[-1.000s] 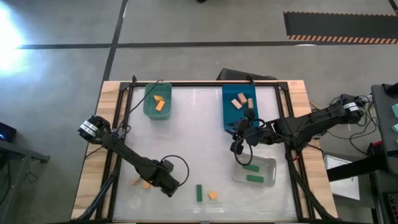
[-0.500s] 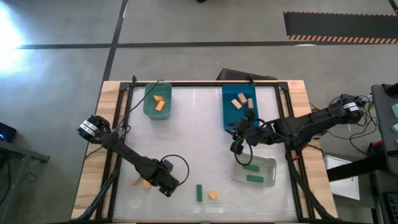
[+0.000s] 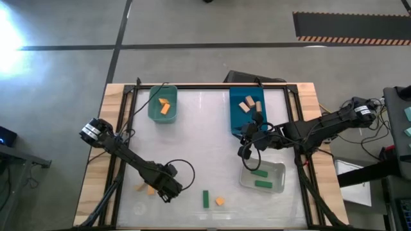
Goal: Sort & place blocks by color
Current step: Put the green wooden block into the gray bin
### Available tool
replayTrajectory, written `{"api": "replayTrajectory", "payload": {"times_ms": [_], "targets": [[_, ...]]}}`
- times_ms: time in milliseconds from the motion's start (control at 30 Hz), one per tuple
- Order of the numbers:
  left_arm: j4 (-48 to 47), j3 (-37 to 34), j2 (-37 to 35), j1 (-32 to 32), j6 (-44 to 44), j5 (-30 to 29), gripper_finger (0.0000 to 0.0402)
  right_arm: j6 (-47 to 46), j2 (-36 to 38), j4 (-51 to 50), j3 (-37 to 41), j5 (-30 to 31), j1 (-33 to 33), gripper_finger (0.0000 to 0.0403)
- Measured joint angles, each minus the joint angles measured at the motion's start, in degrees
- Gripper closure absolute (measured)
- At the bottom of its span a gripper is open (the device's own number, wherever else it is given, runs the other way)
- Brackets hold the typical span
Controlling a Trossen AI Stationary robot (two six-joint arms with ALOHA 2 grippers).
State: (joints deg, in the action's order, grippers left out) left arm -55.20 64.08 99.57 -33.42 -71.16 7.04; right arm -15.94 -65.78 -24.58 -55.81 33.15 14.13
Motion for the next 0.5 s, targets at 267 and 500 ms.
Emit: {"api": "replayTrajectory", "payload": {"times_ms": [267,500], "targets": [[0.3,-2.2,0.0,0.0,2.6,-0.4,0.0309,0.0,0.0,0.0,0.7,0.0,0.0,0.0295],[0.7,-2.4,0.0,0.2,2.6,-3.5,0.0379,-0.1,0.0,0.0,1.1,0.0,0.0,0.0297]]}}
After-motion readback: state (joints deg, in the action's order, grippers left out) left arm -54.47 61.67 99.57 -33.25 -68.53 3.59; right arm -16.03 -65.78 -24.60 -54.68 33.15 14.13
